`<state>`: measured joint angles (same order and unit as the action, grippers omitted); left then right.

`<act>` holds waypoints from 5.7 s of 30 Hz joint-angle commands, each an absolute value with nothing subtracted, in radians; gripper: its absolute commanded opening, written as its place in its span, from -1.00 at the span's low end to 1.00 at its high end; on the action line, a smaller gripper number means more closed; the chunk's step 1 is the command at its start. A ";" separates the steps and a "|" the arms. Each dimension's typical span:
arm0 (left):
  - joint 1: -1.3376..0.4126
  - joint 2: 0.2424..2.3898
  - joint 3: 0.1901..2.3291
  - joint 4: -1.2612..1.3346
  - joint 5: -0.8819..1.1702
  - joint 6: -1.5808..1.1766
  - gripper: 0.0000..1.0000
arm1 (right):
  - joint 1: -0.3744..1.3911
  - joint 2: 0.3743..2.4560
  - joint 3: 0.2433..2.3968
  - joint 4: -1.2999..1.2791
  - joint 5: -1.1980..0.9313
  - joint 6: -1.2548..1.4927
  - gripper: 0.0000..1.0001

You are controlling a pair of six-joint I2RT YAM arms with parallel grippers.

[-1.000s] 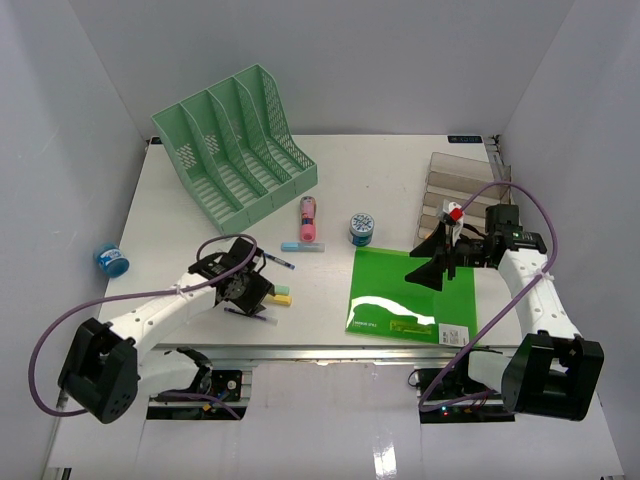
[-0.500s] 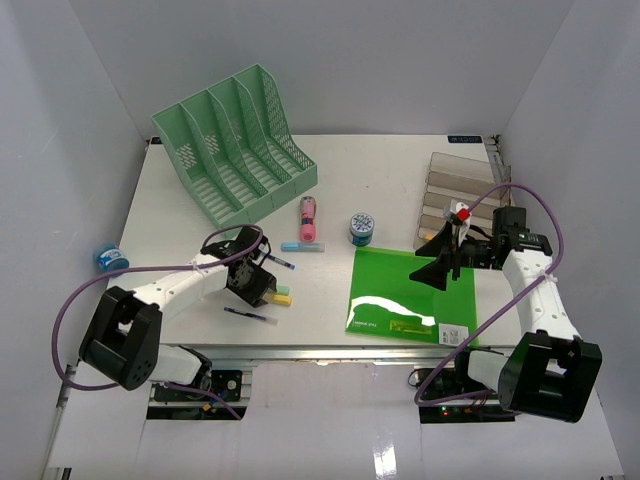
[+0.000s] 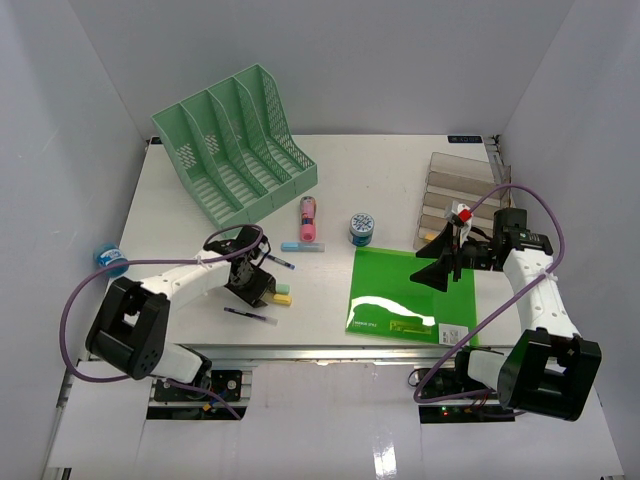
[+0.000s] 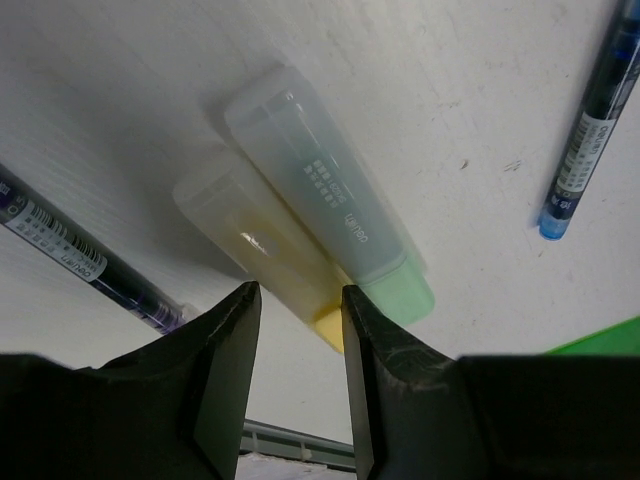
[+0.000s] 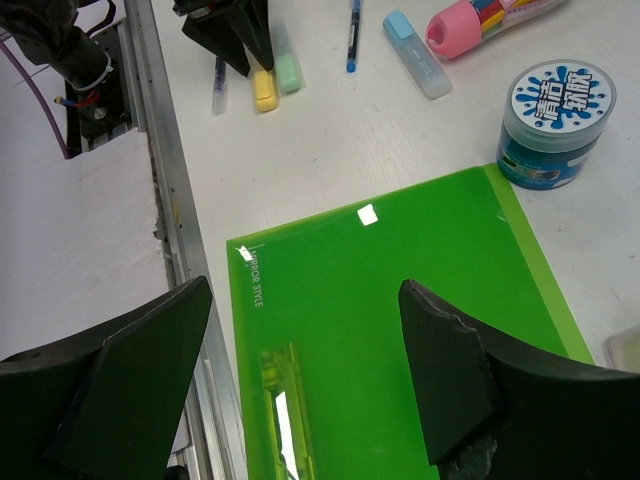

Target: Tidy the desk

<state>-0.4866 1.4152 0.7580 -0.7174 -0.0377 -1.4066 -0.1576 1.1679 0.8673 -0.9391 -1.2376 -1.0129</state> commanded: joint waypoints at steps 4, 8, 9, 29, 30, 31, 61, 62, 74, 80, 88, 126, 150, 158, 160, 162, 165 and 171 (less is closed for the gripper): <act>-0.468 1.467 0.810 -0.719 -0.028 -1.408 0.02 | -0.170 1.173 0.869 -0.964 -1.276 -1.046 0.64; -0.465 1.484 0.820 -0.716 -0.026 -1.401 0.05 | -0.172 1.175 0.870 -0.969 -1.277 -1.051 0.64; -0.465 1.487 0.823 -0.716 -0.026 -1.400 0.05 | -0.172 1.175 0.871 -0.970 -1.278 -1.051 0.64; -0.463 1.405 0.792 -0.687 0.000 -1.371 -0.38 | -0.178 1.200 0.877 -1.057 -1.298 -1.138 0.64; -0.463 1.393 0.787 -0.684 0.017 -1.366 -0.41 | -0.179 1.202 0.879 -1.072 -1.301 -1.164 0.64; -0.463 1.380 0.784 -0.680 0.034 -1.361 -0.45 | -0.179 1.206 0.881 -1.088 -1.304 -1.190 0.65; -0.795 1.437 0.940 -0.033 0.180 -1.153 -1.00 | 0.349 1.120 0.901 -0.430 -0.811 -0.067 0.80; -0.798 1.447 0.944 -0.019 0.183 -1.154 -1.00 | 0.356 1.137 0.906 -0.432 -0.791 -0.047 0.80; -0.823 1.548 0.997 0.139 0.222 -1.173 -1.00 | 0.399 1.195 0.904 -0.367 -0.640 0.063 0.92; -0.828 1.577 1.008 0.170 0.238 -1.190 -1.00 | 0.400 1.235 0.916 -0.359 -0.620 0.064 0.83; -0.838 1.583 1.009 0.187 0.238 -1.202 -1.00 | 0.400 1.258 0.922 -0.352 -0.610 0.062 0.25; -0.837 0.755 0.547 -0.185 -0.106 -1.090 0.88 | 0.153 1.157 1.077 -0.768 -0.236 -0.888 -0.84; -0.833 0.532 0.408 -0.424 -0.209 -1.181 0.95 | -0.123 1.551 1.159 -0.660 -0.201 -1.318 -0.66; -0.833 0.579 0.396 -0.390 -0.204 -1.195 0.95 | -0.123 1.541 1.092 -0.654 -0.238 -1.385 -0.62; -0.831 0.602 0.399 -0.379 -0.204 -1.194 0.95 | -0.121 1.559 1.098 -0.651 -0.231 -1.381 -0.60; -0.830 0.636 0.401 -0.374 -0.205 -1.193 0.95 | -0.122 1.573 1.107 -0.650 -0.229 -1.375 -0.55; -0.822 0.691 0.411 -0.364 -0.195 -1.192 0.95 | -0.122 1.601 1.124 -0.647 -0.218 -1.361 -0.27; -0.784 0.775 0.438 -0.340 -0.153 -1.172 0.95 | -0.126 1.602 1.127 -0.644 -0.226 -1.358 0.24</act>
